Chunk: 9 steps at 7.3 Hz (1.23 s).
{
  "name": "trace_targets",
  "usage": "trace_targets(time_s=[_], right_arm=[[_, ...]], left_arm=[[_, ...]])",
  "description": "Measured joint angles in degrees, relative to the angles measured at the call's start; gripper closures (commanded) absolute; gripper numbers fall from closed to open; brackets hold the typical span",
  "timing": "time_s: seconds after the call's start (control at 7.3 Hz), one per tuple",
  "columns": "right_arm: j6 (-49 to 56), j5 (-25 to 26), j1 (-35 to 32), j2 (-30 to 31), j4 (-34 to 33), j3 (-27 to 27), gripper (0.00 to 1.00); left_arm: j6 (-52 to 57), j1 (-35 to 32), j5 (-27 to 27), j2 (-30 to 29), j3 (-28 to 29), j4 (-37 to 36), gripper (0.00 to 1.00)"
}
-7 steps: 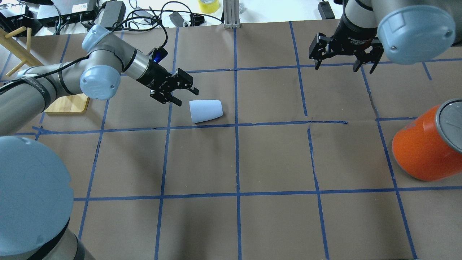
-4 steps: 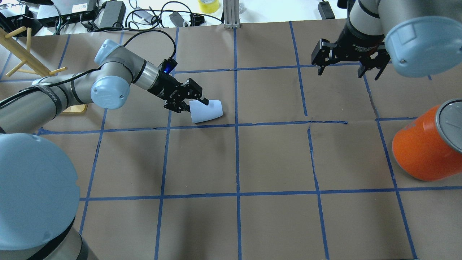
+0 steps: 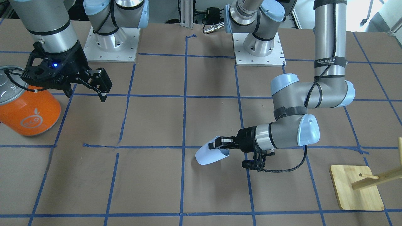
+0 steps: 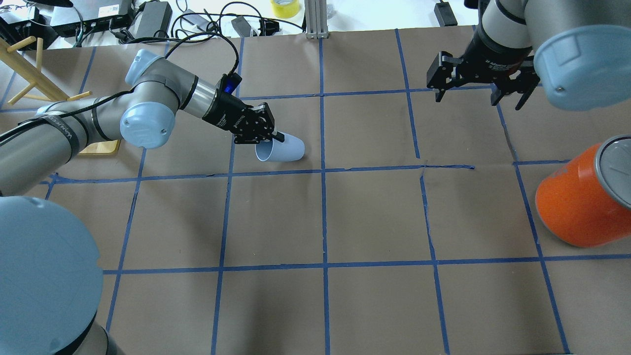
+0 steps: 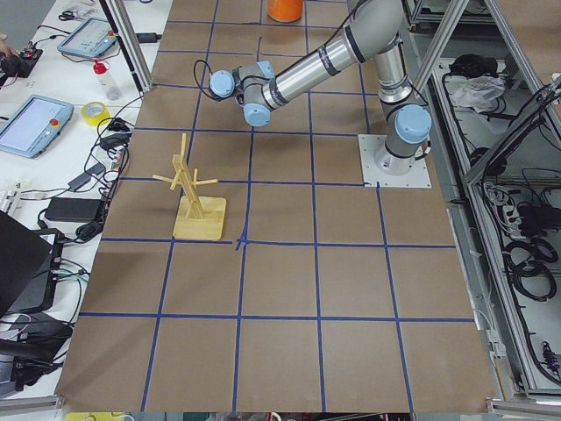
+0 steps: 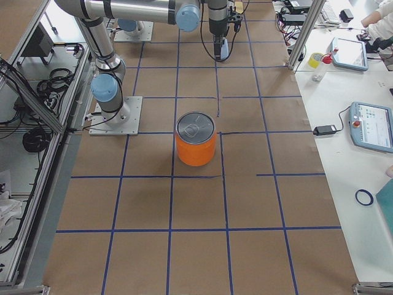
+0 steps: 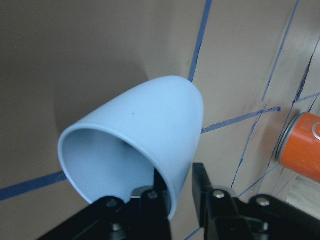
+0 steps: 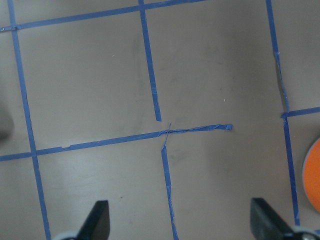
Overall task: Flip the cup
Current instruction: 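Grasp the lying cup by its base with the left gripper, then lift the cup with the left gripper and rotate it mouth down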
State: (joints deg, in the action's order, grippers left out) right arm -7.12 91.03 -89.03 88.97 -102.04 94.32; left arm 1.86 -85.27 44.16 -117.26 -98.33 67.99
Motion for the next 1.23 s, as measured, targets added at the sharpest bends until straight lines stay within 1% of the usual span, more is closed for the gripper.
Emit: trace_targets(time_s=[0.27,0.41,0.68,0.96,1.23], right_arm=[[0.0,0.0,0.0,-0.1,0.0,0.8,0.00],[0.0,0.0,0.0,-0.2,0.0,1.0,0.00],[0.2,0.1,0.0,-0.2,0.0,1.2,0.00],[0.2,0.1,0.0,-0.2,0.1,1.2,0.00],[0.2,0.1,0.0,-0.2,0.5,1.2,0.00]], left_arm=[[-4.0,-0.4,0.8,1.9,1.8,-0.3,1.00],[-7.1,-1.1,3.8,2.4,4.1,-0.5,1.00],[-12.5,-5.3,14.5,2.2,8.4,-2.3,1.00],[-16.2,-9.6,23.6,1.7,10.2,-4.4,1.00],[-16.9,-13.6,33.4,0.8,11.8,-4.7,1.00]])
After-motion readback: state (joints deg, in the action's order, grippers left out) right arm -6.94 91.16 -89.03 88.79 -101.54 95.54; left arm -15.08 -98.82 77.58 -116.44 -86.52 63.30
